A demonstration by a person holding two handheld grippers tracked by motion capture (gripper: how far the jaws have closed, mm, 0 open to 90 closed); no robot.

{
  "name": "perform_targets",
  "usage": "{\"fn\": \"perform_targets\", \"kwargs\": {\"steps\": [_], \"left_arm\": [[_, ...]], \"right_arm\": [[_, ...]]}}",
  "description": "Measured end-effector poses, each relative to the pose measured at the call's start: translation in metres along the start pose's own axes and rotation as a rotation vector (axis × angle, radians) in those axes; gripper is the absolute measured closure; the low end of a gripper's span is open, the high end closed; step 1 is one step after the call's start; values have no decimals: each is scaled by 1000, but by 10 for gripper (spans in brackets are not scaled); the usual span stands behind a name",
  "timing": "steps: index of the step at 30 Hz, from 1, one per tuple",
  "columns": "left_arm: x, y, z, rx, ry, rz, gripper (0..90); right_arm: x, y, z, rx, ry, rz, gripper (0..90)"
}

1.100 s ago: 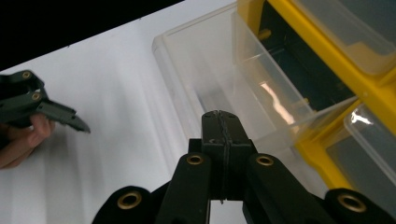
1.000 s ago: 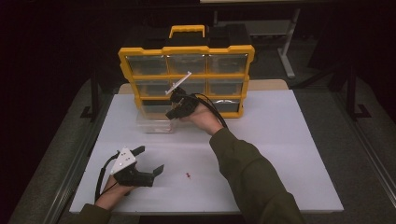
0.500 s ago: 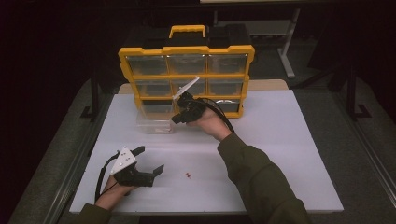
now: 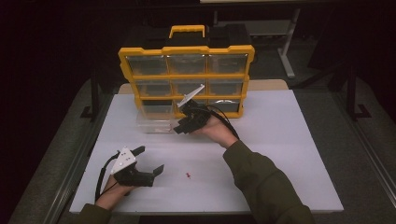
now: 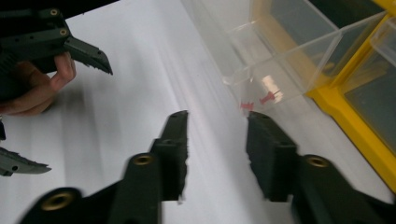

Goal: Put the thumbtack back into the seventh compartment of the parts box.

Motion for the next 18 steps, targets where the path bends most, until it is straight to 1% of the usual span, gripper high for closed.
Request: {"fn": "perform_targets", "kwargs": {"steps": [1,2,3,4,5,6,7,8,9,10,12,13,15,18], "left_arm": [[0,0,0,0,0,0,0],[0,0,0,-2,5,5,0],[0,0,0,-2,2,1,0],[0,0,0,0,-3,-3,0],[0,0,0,0,-3,-3,0],[0,0,0,-1,0,-2,0],[0,0,0,-2,3,-1,0],[0,0,0,-1,4,-3,0],[0,0,0,-1,3,-3,0],[0,0,0,0,0,-5,0],[0,0,0,0,-2,-6,0],[0,0,0,0,-1,-6,0],[0,0,0,-1,-1,-7,0],[0,0,0,-3,2,0,0]], "right_arm": [[-1,0,-1,5,1,-2,524],[-3,-1,-1,3,-2,-5,470],[-4,-1,-3,0,-17,-12,440],[-6,-1,-4,-1,-13,-14,403],[-6,-1,-4,-1,-13,-14,403],[-8,-2,-6,-15,-15,-7,341],[-9,-2,-8,-9,-35,-10,322],[-10,-2,-8,-17,-25,-6,302],[-11,-2,-10,-11,-36,-3,291],[-13,-2,-10,-14,-24,-2,283],[-16,-2,-12,-17,-17,-1,277],[-17,-2,-13,-10,-18,7,277],[-21,-1,-16,-16,-10,7,277],[-25,0,-19,-16,-14,10,272]]}}
Point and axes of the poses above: each handheld gripper's, and its own axes: y roughly backward along the jaws, x roughly out of its top, z roughly to its right, the point moved 3 cm from there along -y, roughly forward along the jaws, and after that the axes turned 8 degrees about -z, right-handed, at the moved point
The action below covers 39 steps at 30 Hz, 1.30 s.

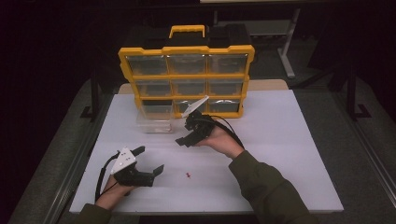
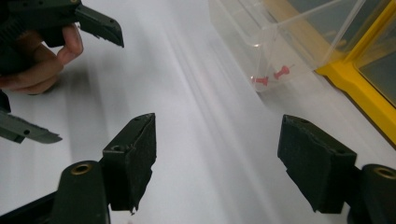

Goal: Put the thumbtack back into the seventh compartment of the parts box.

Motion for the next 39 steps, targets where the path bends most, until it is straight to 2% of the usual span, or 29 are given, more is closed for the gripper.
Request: {"fn": "perform_targets", "kwargs": {"steps": [1,2,5,13,18,25,29,31,38,39], "left_arm": [[0,0,0,0,-1,0,0],[0,0,0,0,-1,-1,0],[0,0,0,2,-3,-1,0],[0,1,0,2,6,-2,0],[0,1,0,2,6,-2,0],[0,1,0,4,4,-2,0],[0,2,0,5,1,-5,0],[0,2,0,4,1,-4,0],[0,1,0,4,4,-2,0],[0,1,1,3,4,-1,0]], "right_arm": [[-2,0,0,-8,15,-3,269],[-3,0,-2,3,0,-1,265],[-6,-1,-2,1,15,-7,262],[-21,-4,-12,23,0,3,263],[-36,-9,-18,29,-1,-11,268],[-45,-13,-23,34,3,-28,277],[-53,-17,-27,44,15,-38,303],[-55,-19,-30,54,3,-41,319],[-66,-23,-37,82,24,-66,404],[-67,-24,-37,83,38,-65,419]]}}
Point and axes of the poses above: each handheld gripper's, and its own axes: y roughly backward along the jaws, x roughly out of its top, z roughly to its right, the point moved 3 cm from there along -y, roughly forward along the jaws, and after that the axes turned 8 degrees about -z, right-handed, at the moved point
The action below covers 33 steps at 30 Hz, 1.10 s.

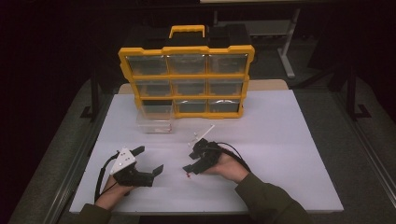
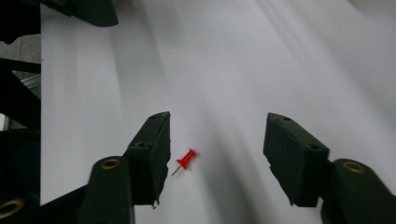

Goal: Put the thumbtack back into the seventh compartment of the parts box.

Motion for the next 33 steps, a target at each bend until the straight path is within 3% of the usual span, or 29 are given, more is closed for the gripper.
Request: {"fn": "perform_targets", "kwargs": {"steps": [13,33], "left_arm": [[0,0,0,0,0,2,0],[0,0,0,0,0,2,0]], "right_arm": [[-5,-12,-9,66,6,-42,609],[-7,-22,-12,44,39,-78,737]]}}
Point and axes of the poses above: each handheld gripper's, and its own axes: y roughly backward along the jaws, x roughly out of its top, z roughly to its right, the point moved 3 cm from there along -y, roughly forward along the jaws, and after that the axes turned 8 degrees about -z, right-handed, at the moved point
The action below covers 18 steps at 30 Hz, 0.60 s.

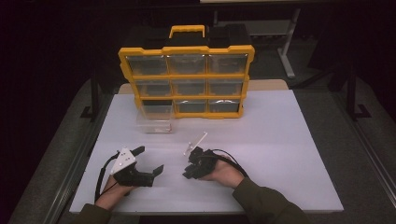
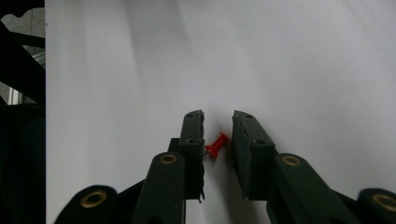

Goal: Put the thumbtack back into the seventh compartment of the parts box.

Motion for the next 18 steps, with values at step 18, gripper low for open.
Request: {"fn": "perform_targets", "kwargs": {"steps": [18], "left_arm": [[0,0,0,0,-4,-2,0]], "right_arm": [[-1,-1,-2,-46,29,-15,812]]}}
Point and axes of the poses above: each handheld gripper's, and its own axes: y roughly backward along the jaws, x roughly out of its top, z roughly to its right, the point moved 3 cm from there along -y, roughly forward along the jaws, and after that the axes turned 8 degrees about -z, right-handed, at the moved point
